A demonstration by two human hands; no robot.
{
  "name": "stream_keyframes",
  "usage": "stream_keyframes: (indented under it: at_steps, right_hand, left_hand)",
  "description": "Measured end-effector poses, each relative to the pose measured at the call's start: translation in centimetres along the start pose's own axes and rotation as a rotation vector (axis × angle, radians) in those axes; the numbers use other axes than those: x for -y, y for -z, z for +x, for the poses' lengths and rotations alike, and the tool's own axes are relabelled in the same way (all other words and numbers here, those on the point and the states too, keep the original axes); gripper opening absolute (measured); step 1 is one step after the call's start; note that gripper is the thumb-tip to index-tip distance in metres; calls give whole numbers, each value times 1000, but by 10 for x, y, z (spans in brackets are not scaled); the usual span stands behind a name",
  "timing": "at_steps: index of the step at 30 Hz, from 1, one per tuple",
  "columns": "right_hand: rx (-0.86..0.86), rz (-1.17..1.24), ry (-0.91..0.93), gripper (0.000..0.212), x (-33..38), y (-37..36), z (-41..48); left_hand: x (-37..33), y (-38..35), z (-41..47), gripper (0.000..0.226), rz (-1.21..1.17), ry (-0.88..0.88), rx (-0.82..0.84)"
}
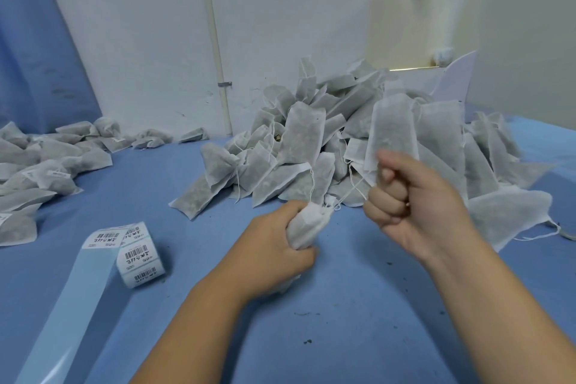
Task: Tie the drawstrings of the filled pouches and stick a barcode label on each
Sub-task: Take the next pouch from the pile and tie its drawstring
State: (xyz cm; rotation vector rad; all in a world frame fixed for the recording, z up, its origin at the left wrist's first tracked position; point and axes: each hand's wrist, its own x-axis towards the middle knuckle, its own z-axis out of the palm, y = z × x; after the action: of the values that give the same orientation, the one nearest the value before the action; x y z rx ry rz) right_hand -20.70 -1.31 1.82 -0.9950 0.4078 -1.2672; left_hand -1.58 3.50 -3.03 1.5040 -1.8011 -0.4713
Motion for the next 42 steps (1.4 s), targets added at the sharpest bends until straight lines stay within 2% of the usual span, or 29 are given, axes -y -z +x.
stream_keyframes:
  at_steps: [2, 4, 8, 11, 13, 14, 16, 19, 21, 25, 28, 29, 31, 34, 38, 40, 42]
  right_hand:
    - [-23, 105, 30, 32, 8, 4, 1]
    - [-51, 197, 54, 33, 14, 8, 2]
    - [-65, 260, 62, 33, 13, 10, 3]
    - [-69, 267, 29, 37, 11, 12, 5]
    - [-95, 256, 13, 44, 9, 16, 6]
    - [-111, 235, 10, 46, 8, 18, 7]
    - [-139, 177, 3, 47, 5, 20, 8]
    - [-132, 97, -8, 41, -2, 19, 10]
    - [-105, 49, -7, 37, -8, 18, 10]
    - [-125, 7, 37, 35, -17, 14, 8]
    - [-167, 40, 73, 35, -16, 14, 8]
    - [-172, 51, 78, 35, -15, 14, 8]
    - [-166, 44, 76, 34, -17, 12, 8]
    - [-126, -11, 63, 33, -23, 9, 8]
    - [-63, -96, 39, 28, -29, 6, 6]
    - [-21, -149, 18, 29, -35, 3, 4]
    - [4, -178, 12, 31, -41, -1, 2]
  left_hand:
    - [-2, 1, 1, 37, -6, 27, 69]
    - [-9, 1, 0, 47, -8, 13, 133]
    - [-24, -4, -4, 63, -32, -36, 228]
    - [-28, -5, -8, 45, -30, -75, 225]
    - [-28, -4, -9, 26, -111, -60, 193]
    - [-28, -4, -9, 23, -127, -55, 167]
    - [-28, -6, -9, 31, -115, -47, 109]
    - [-35, -4, -9, 24, -178, 33, 54]
    - [-39, -1, -10, 21, -310, 65, 74]
    - [-43, 5, -9, 45, -577, 113, 144]
    - [-48, 11, -10, 31, -675, 157, 133]
    - [-50, 12, -10, 26, -634, 146, 132]
    - [-51, 12, -12, 40, -410, 107, 116]
    - [-46, 11, -12, 27, -96, 101, 71]
    - [-43, 11, -12, 28, -34, 130, 73]
    - [-43, 10, -12, 48, 120, 111, 79]
    - [-44, 9, -13, 69, 122, 116, 67]
